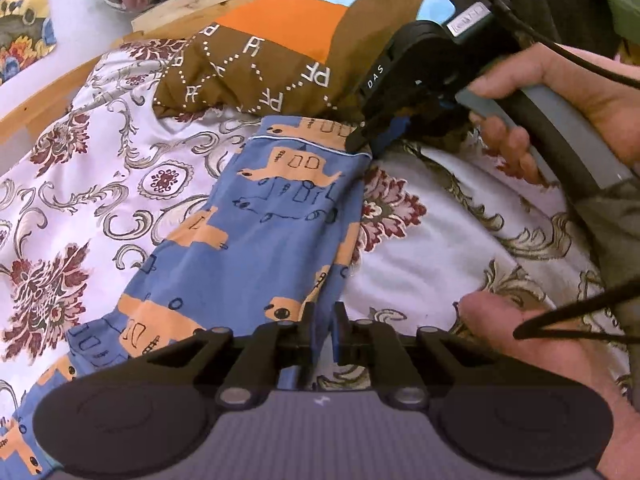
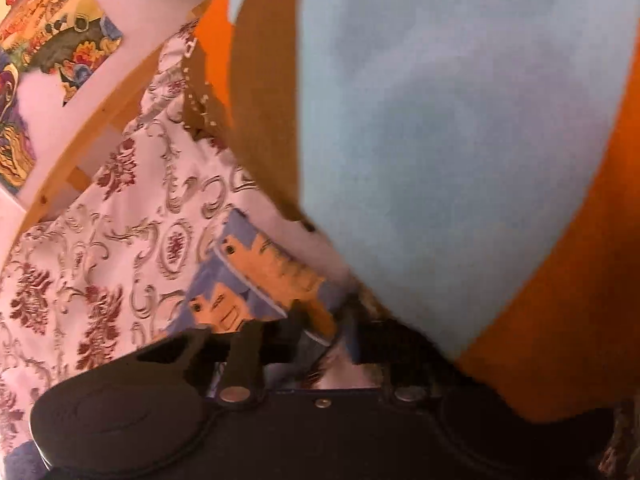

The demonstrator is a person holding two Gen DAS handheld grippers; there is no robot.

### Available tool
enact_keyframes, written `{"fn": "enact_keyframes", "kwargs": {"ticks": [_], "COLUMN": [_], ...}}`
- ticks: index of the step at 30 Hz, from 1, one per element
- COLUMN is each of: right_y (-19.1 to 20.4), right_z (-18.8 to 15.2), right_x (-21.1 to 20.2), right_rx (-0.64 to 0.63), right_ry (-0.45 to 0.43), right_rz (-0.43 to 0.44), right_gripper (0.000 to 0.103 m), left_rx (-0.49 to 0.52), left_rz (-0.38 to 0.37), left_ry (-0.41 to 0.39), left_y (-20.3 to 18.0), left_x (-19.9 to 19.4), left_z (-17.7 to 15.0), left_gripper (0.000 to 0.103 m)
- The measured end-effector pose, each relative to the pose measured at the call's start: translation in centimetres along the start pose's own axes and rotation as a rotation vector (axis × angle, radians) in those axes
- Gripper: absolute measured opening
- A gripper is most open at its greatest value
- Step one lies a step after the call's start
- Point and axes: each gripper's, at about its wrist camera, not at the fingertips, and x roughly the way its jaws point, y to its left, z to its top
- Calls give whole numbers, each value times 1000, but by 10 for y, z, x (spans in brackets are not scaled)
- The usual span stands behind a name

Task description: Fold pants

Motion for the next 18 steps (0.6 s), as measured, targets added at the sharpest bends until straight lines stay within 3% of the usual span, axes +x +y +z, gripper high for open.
{"fn": "enact_keyframes", "kwargs": {"ticks": [2, 8, 10, 14, 15, 16, 17, 18], "right_y": [-3, -3, -6, -9, -7, -4, 0, 4], "right_z": [-1, 0, 2, 0, -1, -2, -4, -7], "right_x": [-4, -22, -20, -11, -13, -14, -18, -22], "right_rx": [17, -15, -15, -41, -50, -66, -86, -107], "right_ry": [-18, -81, -66, -6, -2, 4, 10, 16], "right_rz": [8, 11, 3, -11, -4, 14, 35, 46], "right_gripper": [6, 5, 5, 12, 22, 41, 51, 76], "left_rx": [-7, -45, -53, -22, -33, -56, -85, -112], "left_rz": [5, -43, -84, -72, -84, -109, -128, -143], "left_ry": [4, -6, 8, 25, 21, 21, 23, 22], "left_y": [0, 4, 3, -4, -2, 1, 6, 11], "left_x": [1, -8, -8, -1, -3, -6, -11, -16], "left_z": [0, 0, -1, -5, -5, -4, -3, -2], "left_gripper": [1, 0, 0, 0, 0, 1, 10, 19]}}
